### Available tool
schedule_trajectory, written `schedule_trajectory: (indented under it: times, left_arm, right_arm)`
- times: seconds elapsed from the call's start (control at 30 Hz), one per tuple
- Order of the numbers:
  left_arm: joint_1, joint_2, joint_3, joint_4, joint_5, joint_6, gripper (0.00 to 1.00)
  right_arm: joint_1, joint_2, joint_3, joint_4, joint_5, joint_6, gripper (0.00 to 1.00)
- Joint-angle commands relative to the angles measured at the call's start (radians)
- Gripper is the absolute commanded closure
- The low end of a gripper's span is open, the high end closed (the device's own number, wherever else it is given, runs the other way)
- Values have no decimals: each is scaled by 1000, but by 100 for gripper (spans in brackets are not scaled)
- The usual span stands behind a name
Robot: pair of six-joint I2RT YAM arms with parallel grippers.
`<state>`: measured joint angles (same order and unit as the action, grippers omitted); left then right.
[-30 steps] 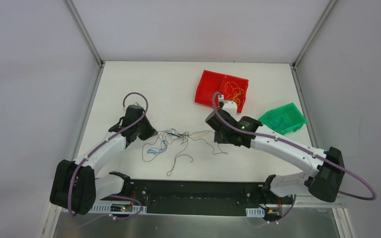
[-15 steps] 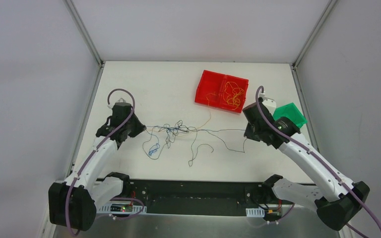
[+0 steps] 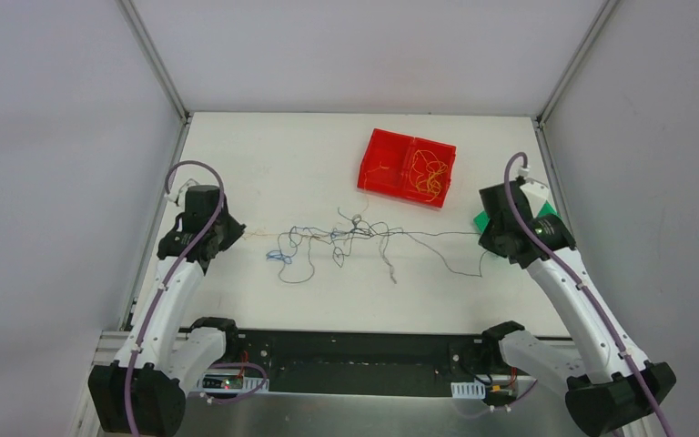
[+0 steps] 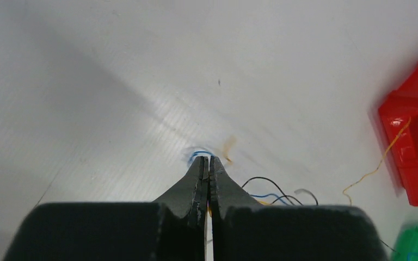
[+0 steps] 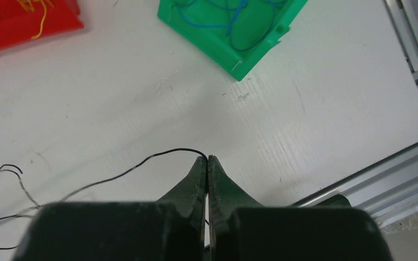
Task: Untangle the cables
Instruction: Untie the cable.
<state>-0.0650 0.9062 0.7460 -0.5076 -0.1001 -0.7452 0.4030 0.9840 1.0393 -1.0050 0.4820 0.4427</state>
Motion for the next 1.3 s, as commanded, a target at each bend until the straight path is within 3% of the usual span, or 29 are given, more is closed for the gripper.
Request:
schedule_trajectory:
  times: [0.0, 0.2, 0.37, 0.47, 0.5, 0.6, 0.7, 0.77, 0.9, 1.07, 1.27]
  left_arm:
    - [49, -38, 14, -90, -120, -87, 100]
    - [51, -25, 22, -91, -82, -68, 100]
    - [52, -62, 42, -91, -114, -14, 100]
    - [51, -30, 72, -54, 32, 75, 100]
    - [51, -9, 86, -51, 103, 99, 96]
    - [35, 34, 108, -36, 254, 129, 66]
    - [-41, 25, 106, -19, 231, 149, 39]
    - [-112, 22, 114, -18, 195, 163, 27]
    - [-255, 65, 133, 17, 240, 174, 22]
    - [-424, 140, 109, 173, 295, 201, 22]
    - [-516, 230, 102, 324, 341, 273, 21]
  right_arm:
    - [-90, -21, 53, -63, 103, 33, 100]
    - [-93, -42, 4, 27, -176, -12, 100]
    - [-91, -31, -12, 30, -219, -30, 100]
    - [-80, -19, -29, 58, -384, -73, 100]
    - [-62, -7, -33, 65, -417, -73, 99]
    - [51, 33, -36, 98, -421, -56, 100]
    - [178, 79, -2, 117, -409, -25, 100]
    - [246, 106, 29, 135, -421, 0, 100]
    - [303, 150, 101, 171, -462, 23, 100]
    - [313, 211, 259, 135, -441, 8, 100]
    - [315, 291, 517, 17, -406, -43, 100]
